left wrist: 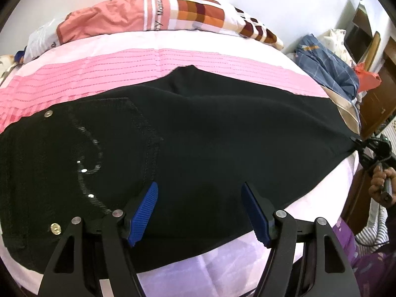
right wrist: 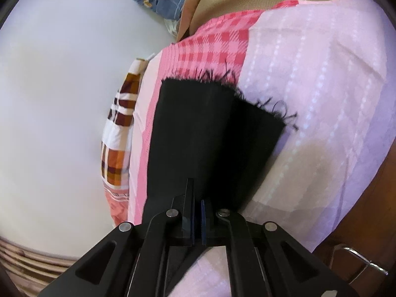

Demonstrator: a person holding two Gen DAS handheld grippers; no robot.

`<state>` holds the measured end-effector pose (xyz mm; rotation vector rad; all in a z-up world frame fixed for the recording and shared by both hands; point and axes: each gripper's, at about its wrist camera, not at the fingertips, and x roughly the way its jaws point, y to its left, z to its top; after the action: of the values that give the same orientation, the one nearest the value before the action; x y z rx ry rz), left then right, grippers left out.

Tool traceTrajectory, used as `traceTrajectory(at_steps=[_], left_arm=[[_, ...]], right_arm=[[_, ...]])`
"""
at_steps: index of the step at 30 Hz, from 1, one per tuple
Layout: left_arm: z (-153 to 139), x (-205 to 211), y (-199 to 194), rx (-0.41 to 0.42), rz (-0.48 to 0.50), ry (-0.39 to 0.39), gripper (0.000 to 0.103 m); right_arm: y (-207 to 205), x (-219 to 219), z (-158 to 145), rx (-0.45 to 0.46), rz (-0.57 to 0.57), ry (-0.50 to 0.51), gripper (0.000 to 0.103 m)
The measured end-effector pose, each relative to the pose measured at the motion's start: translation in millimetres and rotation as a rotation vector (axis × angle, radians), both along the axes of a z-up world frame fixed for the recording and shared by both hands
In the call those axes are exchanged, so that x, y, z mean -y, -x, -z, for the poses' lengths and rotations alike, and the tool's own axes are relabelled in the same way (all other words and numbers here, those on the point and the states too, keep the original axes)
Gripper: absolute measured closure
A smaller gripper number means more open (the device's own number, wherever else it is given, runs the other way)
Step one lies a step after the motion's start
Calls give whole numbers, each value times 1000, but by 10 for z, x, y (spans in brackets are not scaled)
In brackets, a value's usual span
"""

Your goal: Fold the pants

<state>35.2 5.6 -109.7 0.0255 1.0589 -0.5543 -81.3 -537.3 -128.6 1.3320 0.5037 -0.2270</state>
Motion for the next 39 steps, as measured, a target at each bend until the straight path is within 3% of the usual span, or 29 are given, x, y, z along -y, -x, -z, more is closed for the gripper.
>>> traceTrajectory(at_steps=[3,6,7,10,11,13,17,21,24,29,33,39], left_arm=[[34,-83,-38,-17,-19,19,33],[35,-123,-56,-15,-22,16,33],[31,-127,-57,-14,-24,11,33],[1,-160,-52,-20,-37,18,33],[-17,-177,-48,-25,-45,26,33],[-64,-200,-36,-35,-64,55,33],[-183,-172,50,8,-82,109,33],[-197,-50,115,64,-65,71,33],[-160,-27,126,45,-61,82,33],[-104,-70,91,-4,-87,150,33],[-43,-109,73,-34,-108,156,33],[-34,-195,50,-44,-136,202,33]], right_arm=[[42,59,79,-44,3,19,99],[120,83,184,-19,16,-17,103],[137,72,148,-35,18,2,102],[330,69,86,-28,107,-67,91],[392,18,-6,-33,111,-41,91],[319,-211,-221,-4,6,23,91],[-186,-997,-243,87,-335,-91,91],[-520,-1471,-8,47,-438,-162,91],[-563,-1572,183,16,-427,-222,91],[-572,-1536,209,5,-377,-206,91],[-517,-1553,185,-85,-344,-147,89],[-535,-1535,225,-91,-308,-163,82]])
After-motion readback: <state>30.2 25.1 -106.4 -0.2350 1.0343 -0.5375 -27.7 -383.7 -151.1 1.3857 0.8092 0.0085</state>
